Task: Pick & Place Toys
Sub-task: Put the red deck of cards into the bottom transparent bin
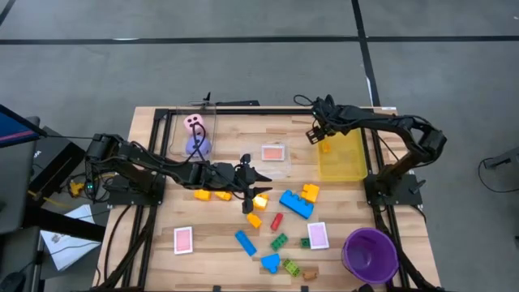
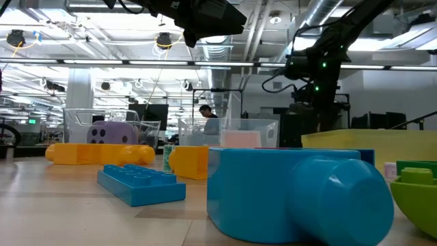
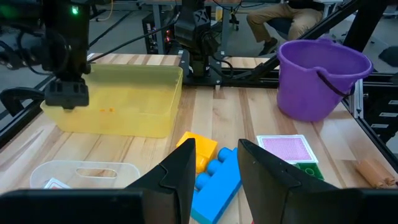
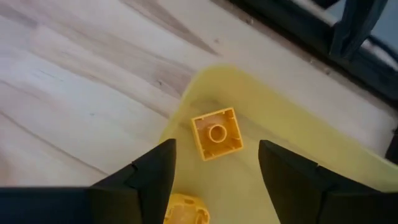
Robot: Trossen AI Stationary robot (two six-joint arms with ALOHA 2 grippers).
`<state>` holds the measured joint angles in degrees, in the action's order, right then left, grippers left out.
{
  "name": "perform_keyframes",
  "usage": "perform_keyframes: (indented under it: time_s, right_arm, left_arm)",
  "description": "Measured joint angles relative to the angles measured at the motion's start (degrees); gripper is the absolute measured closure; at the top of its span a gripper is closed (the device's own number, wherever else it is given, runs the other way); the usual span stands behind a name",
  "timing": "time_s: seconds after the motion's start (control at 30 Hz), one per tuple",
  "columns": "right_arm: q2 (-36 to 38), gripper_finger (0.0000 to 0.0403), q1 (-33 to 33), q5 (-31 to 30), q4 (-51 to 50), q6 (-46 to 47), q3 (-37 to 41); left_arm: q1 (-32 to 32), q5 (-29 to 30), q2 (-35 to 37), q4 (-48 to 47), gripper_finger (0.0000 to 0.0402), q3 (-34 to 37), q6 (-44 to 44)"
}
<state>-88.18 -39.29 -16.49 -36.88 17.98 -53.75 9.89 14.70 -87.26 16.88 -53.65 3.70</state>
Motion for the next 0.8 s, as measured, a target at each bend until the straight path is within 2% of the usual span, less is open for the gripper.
perform_keyframes:
  time_s: [0.47,0.7,0.8]
  right_arm:
    - [11.32,0.0179,6.25,-0.07,-3.11,0.48,-2.15]
    - [12.55,0.0179,14.57,-0.41,-5.55,3.45,-2.13]
    - [11.85,0.0179,20.15,-2.87,-6.17,5.80,-1.88]
  left_arm:
    - [0.02,0.00,0.01,-0.47,0.0289,0.00,0.00]
    - [0.31,0.00,0.00,-1.53,0.0289,0.00,0.00]
    - [0.31,0.00,0.00,-1.95,0.0289,0.00,0.14]
